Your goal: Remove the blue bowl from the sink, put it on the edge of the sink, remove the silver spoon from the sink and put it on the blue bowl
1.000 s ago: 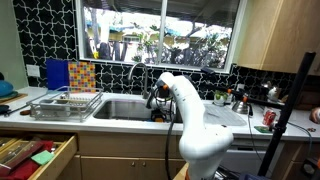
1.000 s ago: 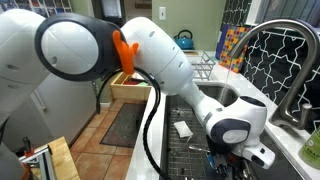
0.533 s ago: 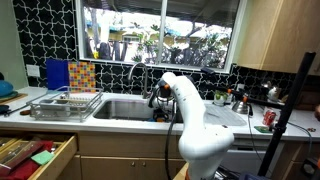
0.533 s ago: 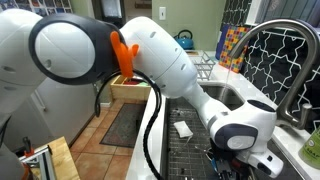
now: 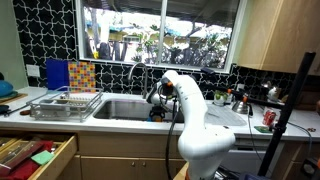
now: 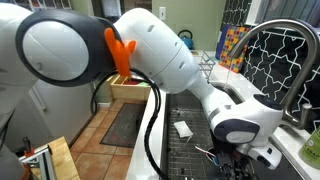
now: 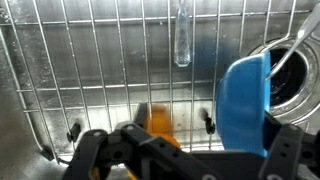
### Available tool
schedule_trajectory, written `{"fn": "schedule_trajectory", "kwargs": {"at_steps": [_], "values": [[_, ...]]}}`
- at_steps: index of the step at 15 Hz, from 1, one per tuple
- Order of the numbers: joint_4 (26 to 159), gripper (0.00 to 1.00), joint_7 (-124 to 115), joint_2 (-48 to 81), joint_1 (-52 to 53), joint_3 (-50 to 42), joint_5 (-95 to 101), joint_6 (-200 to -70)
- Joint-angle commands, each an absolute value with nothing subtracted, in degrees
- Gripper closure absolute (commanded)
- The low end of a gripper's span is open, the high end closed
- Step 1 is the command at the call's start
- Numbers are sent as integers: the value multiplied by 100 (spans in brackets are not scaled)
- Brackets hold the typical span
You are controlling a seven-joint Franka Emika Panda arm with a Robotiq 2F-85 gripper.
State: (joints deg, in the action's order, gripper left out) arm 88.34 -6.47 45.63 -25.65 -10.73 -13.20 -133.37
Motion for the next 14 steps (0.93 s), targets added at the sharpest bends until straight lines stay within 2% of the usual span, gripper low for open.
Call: {"fn": "schedule_trajectory", "kwargs": {"at_steps": [1, 4, 6, 14], "values": [[8862, 0, -265, 4403, -2752, -846, -1613, -13153], [8880, 0, -410, 4381, -2636, -921, -1579, -13170], [8856, 27, -499, 4434, -2608, -985, -1539, -13181], [8817, 89, -158, 4577, -2944, -788, -1852, -13099]]}}
